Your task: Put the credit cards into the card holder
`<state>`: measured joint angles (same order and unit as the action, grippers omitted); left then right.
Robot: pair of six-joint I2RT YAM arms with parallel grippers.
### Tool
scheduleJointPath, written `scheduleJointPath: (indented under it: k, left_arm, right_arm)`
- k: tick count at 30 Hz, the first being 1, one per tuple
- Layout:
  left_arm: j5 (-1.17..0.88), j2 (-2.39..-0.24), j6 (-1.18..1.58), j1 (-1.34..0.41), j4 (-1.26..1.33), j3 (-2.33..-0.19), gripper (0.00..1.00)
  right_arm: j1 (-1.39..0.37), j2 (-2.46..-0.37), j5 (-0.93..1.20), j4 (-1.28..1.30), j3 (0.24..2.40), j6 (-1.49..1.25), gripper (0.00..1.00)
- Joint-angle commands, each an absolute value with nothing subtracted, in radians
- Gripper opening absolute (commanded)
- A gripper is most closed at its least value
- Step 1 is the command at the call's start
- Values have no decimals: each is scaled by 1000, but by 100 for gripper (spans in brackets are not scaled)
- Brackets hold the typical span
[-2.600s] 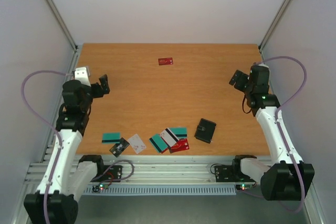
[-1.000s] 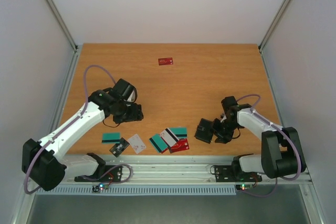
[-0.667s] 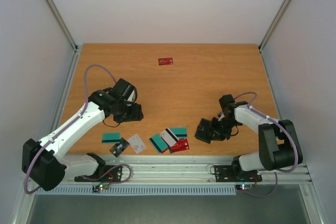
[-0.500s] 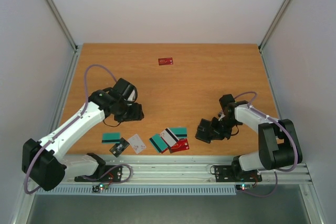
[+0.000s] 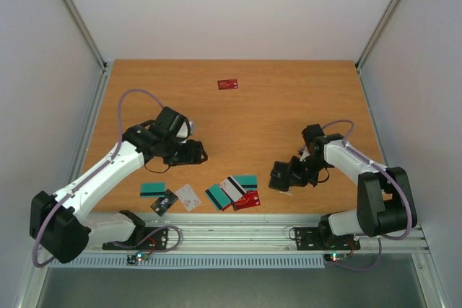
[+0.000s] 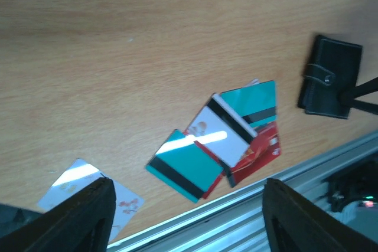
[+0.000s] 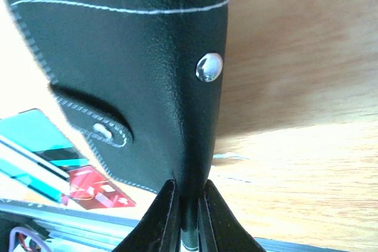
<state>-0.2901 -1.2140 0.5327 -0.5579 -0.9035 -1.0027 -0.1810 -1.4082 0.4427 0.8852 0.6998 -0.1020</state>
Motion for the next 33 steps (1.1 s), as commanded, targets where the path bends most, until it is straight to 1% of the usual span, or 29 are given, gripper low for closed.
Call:
scheduleJointPath:
  k: [1,7,12,14,21,23,27,33]
  left_arm:
    - [-383,-1168,551,-563,-770,-1002,73]
    - [-547,-1161,637,-566,-561,-974,77]
    - [-630,-1163,649,-566,-447,-976,79]
    - [-677,-1173,653,-566,-399,-978,79]
    - [-780,-1190,714,-566,-234,-975,80]
    - [-823,-1207,746,-572,-162,-975,79]
    - [-866,-1227,775,-588,-91,-976,79]
    - [-897,-1246,834,-601,22,-966,73]
  right_arm:
    - [-189,-1348,484,930,772,-46,1]
    - [-188,-1265,587,972,843,-18,1]
    - [-189,-1205,682,1004,915,-17,1]
    - [-189,-1182,723,1014,947,21,1]
    - [-202,-1126,911,993,1046,20,1]
    - [-227,-1112,980,975,1095,17,1]
    - [-263,-1098,1022,950,1146,7,1]
    - [-294,-1076,1067,872,1163,-56,1]
